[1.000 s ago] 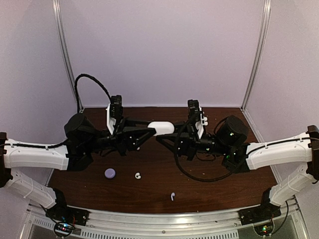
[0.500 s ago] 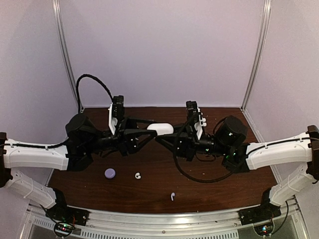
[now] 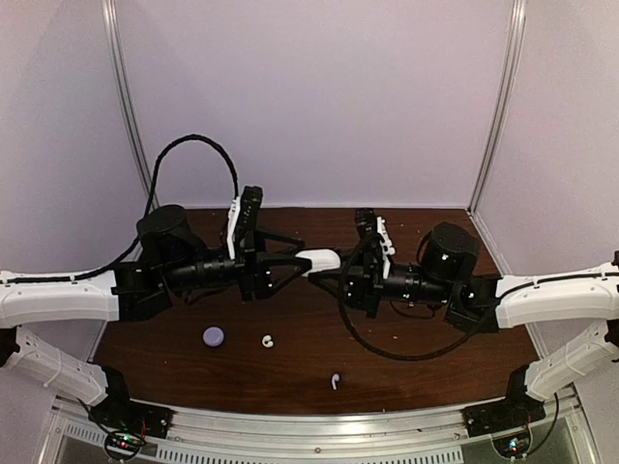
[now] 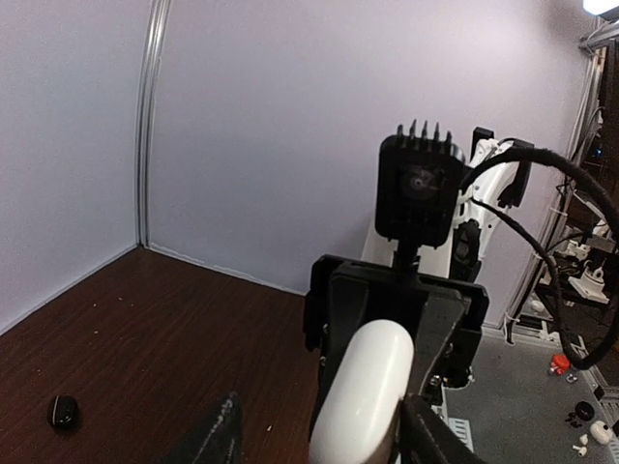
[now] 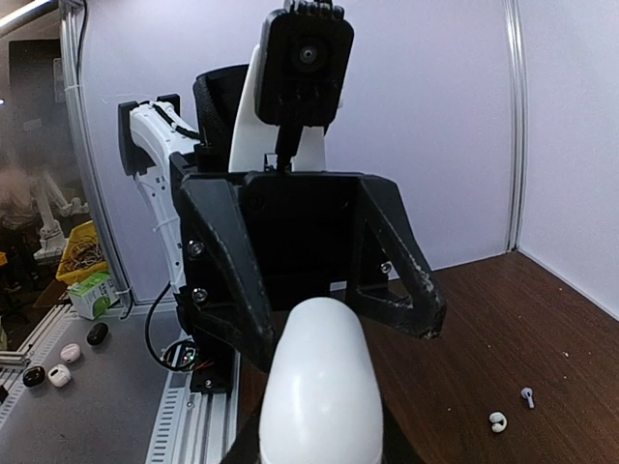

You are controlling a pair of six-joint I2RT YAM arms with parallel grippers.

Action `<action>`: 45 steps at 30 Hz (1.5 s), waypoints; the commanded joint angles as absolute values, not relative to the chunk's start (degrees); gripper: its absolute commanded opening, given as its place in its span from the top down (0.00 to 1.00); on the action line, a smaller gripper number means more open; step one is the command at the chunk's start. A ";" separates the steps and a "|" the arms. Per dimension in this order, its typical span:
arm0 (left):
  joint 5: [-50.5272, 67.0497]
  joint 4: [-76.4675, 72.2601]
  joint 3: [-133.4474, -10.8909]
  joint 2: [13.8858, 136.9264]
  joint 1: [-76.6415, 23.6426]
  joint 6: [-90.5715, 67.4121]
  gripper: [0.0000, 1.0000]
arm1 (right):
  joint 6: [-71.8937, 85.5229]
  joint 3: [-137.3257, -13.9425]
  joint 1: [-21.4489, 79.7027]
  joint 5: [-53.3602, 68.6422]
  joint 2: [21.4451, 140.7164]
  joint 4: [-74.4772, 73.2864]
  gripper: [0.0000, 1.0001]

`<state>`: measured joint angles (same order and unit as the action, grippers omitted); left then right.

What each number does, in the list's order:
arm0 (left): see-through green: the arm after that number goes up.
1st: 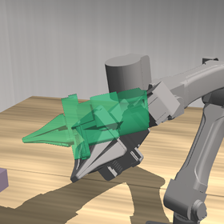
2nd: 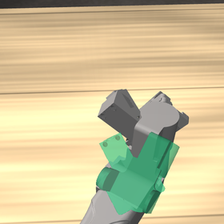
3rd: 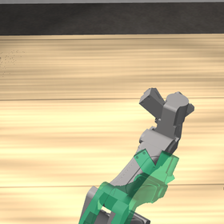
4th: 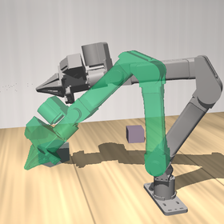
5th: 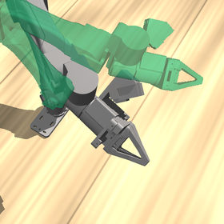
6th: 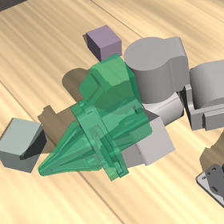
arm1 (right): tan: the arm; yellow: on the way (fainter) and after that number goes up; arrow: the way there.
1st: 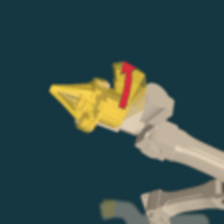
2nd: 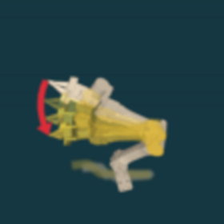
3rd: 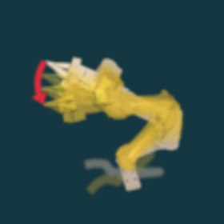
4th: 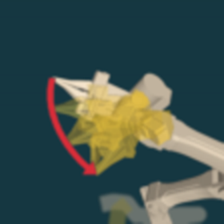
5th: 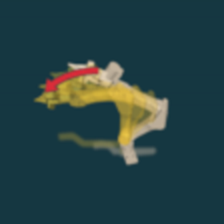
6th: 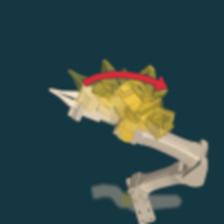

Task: Insert the wireless bluetooth earbuds into the charging case
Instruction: Open the charging case, then pick up the left earbud from the center of the board.

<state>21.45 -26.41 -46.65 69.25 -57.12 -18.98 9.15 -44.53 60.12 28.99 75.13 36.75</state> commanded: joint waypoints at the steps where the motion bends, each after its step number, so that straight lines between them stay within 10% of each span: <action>1: 18.16 -21.59 -48.84 69.13 -56.78 -16.68 0.45 | 4.19 -43.22 60.67 29.55 72.20 31.91 0.91; 45: 8.50 6.13 -42.05 67.37 -35.59 -30.91 0.54 | 10.99 -28.56 54.57 29.70 66.27 37.88 0.96</action>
